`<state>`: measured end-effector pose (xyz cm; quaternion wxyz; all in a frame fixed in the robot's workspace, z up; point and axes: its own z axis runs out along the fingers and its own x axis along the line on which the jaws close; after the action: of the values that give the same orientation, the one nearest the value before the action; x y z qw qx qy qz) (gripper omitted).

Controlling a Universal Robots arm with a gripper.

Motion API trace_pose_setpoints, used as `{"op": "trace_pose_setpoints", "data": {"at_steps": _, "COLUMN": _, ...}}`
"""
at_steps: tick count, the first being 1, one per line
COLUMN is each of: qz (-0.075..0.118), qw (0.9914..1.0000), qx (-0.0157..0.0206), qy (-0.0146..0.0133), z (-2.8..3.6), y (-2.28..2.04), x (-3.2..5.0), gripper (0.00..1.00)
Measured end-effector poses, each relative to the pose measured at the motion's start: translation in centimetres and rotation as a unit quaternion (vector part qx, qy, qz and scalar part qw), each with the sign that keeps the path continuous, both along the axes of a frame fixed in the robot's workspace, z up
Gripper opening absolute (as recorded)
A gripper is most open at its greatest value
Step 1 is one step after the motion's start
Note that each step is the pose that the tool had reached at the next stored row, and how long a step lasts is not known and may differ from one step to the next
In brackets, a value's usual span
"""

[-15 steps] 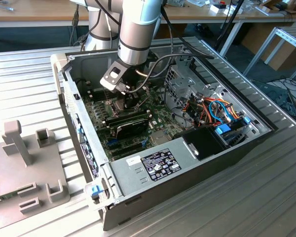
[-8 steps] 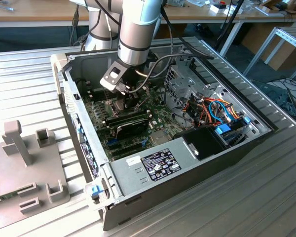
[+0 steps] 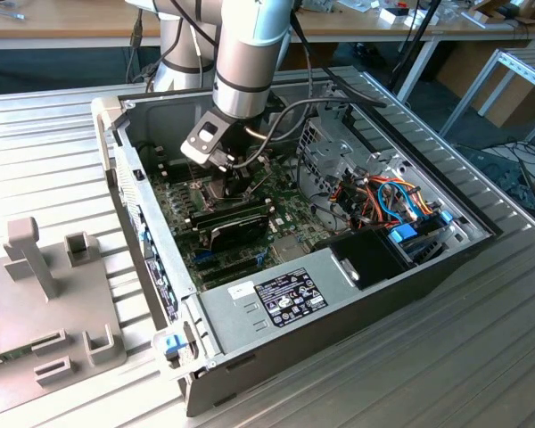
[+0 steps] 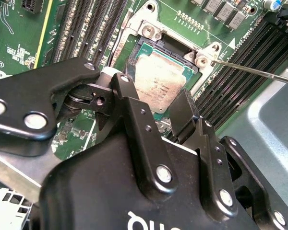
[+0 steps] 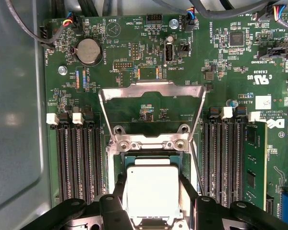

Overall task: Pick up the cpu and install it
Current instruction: 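Place the cpu into insertion slot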

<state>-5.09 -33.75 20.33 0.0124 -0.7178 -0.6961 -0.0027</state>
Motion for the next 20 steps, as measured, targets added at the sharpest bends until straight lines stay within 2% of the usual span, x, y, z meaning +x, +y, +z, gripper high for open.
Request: {"op": "trace_pose_setpoints", "data": {"at_steps": 20, "qz": 0.000, "qw": 1.00000, "qx": 0.0000, "qy": 0.0000, "z": -0.11, "y": 0.00, "x": 0.01, "gripper": 0.53}}
